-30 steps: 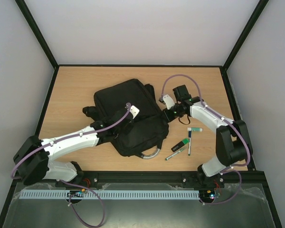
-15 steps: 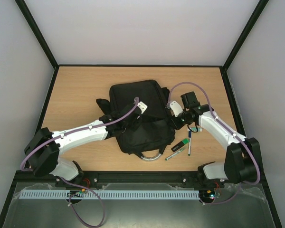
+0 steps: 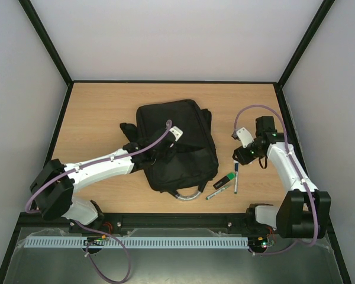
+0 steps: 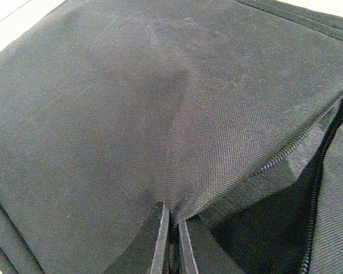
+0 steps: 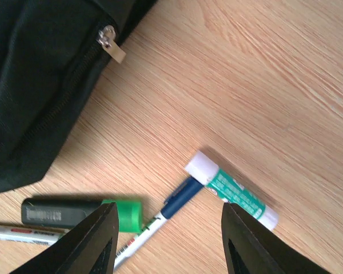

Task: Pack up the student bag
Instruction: Pick up the stationery from the center of the board.

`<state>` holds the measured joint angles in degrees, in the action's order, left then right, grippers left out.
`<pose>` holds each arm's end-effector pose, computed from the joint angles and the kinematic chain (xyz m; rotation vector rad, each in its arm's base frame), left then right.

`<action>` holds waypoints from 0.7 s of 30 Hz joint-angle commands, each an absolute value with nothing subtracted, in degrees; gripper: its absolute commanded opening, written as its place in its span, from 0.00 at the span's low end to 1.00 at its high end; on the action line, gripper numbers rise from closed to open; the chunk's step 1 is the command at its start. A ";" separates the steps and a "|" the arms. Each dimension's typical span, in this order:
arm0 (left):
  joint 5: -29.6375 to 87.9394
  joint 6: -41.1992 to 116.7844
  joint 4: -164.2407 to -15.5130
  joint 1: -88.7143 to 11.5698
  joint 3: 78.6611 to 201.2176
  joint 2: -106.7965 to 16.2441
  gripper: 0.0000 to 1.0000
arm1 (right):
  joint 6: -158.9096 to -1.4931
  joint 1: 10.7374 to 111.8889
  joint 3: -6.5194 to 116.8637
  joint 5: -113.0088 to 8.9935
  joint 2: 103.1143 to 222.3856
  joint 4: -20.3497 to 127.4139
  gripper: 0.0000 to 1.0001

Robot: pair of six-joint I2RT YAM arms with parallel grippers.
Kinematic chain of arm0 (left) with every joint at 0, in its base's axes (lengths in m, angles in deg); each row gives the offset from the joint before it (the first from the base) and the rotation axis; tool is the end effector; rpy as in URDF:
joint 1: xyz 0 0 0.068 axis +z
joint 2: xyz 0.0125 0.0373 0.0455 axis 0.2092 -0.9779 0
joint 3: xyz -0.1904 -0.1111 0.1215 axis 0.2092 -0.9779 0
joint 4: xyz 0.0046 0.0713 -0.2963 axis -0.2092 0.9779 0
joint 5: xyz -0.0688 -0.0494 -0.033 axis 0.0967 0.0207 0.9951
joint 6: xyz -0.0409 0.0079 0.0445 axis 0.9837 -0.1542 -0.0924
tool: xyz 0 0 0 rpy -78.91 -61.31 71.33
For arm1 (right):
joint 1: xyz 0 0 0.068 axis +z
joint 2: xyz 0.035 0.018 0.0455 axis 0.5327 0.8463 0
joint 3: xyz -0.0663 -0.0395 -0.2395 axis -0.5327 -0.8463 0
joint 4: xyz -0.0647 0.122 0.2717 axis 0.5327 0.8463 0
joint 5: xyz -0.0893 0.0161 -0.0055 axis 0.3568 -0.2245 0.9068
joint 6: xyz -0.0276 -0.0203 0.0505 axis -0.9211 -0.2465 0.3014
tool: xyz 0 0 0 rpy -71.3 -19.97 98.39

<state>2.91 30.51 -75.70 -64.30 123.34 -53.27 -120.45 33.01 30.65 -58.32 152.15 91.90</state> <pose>0.2361 -0.2818 0.1960 0.7540 2.1021 -0.1824 0.2953 0.0153 0.2011 -0.8335 2.4052 0.0963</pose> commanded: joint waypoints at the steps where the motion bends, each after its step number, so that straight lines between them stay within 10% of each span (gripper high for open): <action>1: 3.51 31.84 -76.12 -64.28 124.41 -50.52 0.02 | -123.76 30.64 29.30 -57.95 149.74 97.90 0.50; 21: 6.30 32.64 -74.35 -64.44 124.35 -50.00 0.02 | -127.22 29.99 24.89 -54.23 147.10 99.52 0.58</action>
<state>4.64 31.19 -74.56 -64.28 123.34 -52.28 -124.58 30.30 26.56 -55.57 147.34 95.94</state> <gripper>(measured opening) 0.024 0.570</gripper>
